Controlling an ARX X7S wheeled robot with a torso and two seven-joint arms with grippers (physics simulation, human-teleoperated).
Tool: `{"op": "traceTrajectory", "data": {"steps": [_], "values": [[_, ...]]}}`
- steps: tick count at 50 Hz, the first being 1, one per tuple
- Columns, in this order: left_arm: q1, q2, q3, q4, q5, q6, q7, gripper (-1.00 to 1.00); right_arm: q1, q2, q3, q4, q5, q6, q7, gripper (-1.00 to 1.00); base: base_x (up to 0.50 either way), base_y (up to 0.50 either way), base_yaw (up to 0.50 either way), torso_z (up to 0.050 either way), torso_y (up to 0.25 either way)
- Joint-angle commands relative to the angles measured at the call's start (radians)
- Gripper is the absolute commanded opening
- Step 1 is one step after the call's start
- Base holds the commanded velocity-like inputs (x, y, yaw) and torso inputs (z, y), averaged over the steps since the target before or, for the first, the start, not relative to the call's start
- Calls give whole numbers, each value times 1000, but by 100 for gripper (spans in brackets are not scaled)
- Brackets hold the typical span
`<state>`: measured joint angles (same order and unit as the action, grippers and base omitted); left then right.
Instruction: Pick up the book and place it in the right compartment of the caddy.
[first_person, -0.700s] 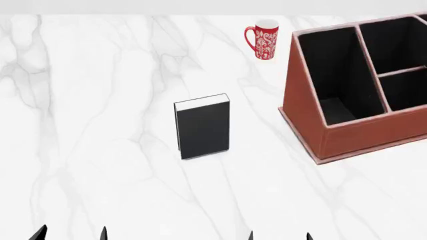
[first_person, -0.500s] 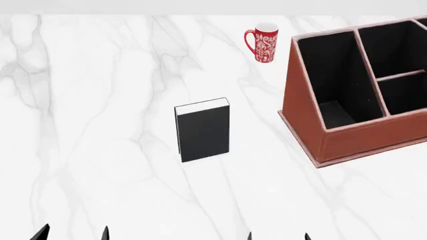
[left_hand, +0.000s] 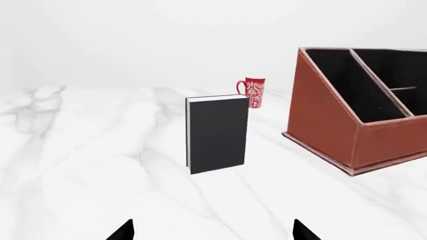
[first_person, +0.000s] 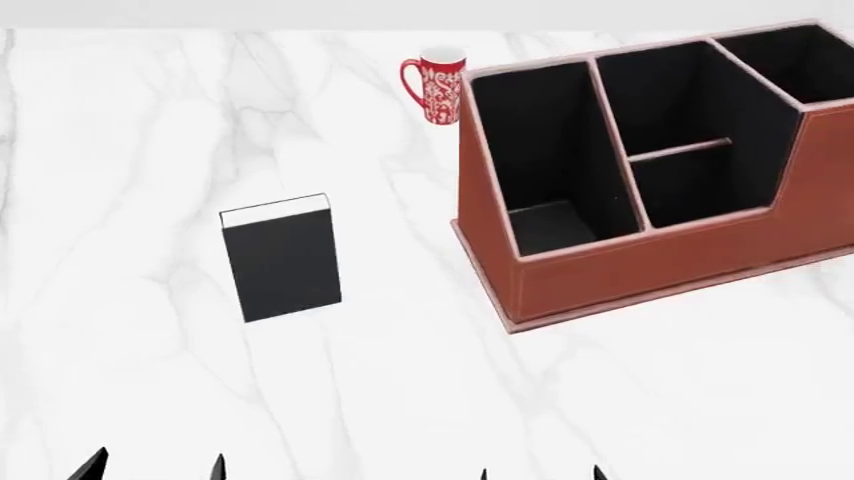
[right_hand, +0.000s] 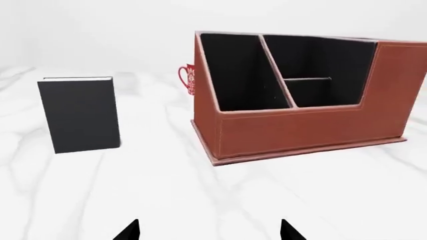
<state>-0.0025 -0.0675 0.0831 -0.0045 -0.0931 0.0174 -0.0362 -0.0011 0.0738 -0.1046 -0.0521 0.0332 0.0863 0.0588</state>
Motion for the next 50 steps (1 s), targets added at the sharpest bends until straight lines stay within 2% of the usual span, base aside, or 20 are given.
{"op": "traceTrajectory", "data": {"steps": [1,7,13,17,24,28,30,32,34,35,37,39,42,43,46,47,50], "values": [[-2,-16,23,0,-12,1,-15,100,1,18,-21,-16,10,17,14,100,0,-500,0,0,0],[-3,-20,31,-5,-17,7,-19,100,5,21,-21,-7,30,14,21,100,0,-454,0,0,0],[0,-29,37,9,-23,-2,-31,100,4,29,-38,11,14,-7,38,100,0,0,0,0,0],[6,-36,38,35,-23,-18,-47,100,8,35,-45,-29,9,34,49,100,0,0,0,0,0],[59,-82,-56,293,-7,-227,-169,100,114,55,-20,-239,87,360,45,100,0,0,0,0,0],[94,-113,-170,490,-34,-387,-242,100,288,73,3,-366,195,694,6,100,0,0,0,0,0],[105,-134,-210,570,-28,-452,-269,100,349,76,9,-393,194,743,23,100,0,0,0,0,0],[117,-166,-293,685,-49,-571,-292,100,458,72,36,-418,225,870,33,100,0,0,0,0,0],[131,-183,-354,736,-69,-610,-296,100,533,62,61,-413,242,945,47,100,0,0,0,0,0],[142,-204,-426,824,-89,-686,-306,100,611,69,47,-403,219,980,74,100,0,0,0,0,0],[162,-212,-504,890,-107,-739,-317,100,678,71,40,-382,208,1002,87,100,0,0,0,0,0],[205,-200,-606,929,-125,-744,-320,100,756,68,40,-346,208,1041,93,100,0,0,0,0,0],[260,-170,-693,938,-135,-705,-319,100,796,75,17,-325,187,1025,107,100,0,0,0,0,0],[296,-140,-769,949,-160,-670,-309,100,830,68,27,-309,195,1051,107,100,0,0,0,0,0],[349,-107,-899,978,-208,-654,-297,100,872,65,30,-290,195,1068,115,100,0,0,0,0,0],[380,-92,-990,1001,-244,-655,-289,100,898,64,28,-280,194,1081,117,100,0,0,0,0,0],[419,-79,-1111,1028,-299,-662,-281,100,932,64,22,-259,194,1087,118,100,0,0,0,0,0]]}}
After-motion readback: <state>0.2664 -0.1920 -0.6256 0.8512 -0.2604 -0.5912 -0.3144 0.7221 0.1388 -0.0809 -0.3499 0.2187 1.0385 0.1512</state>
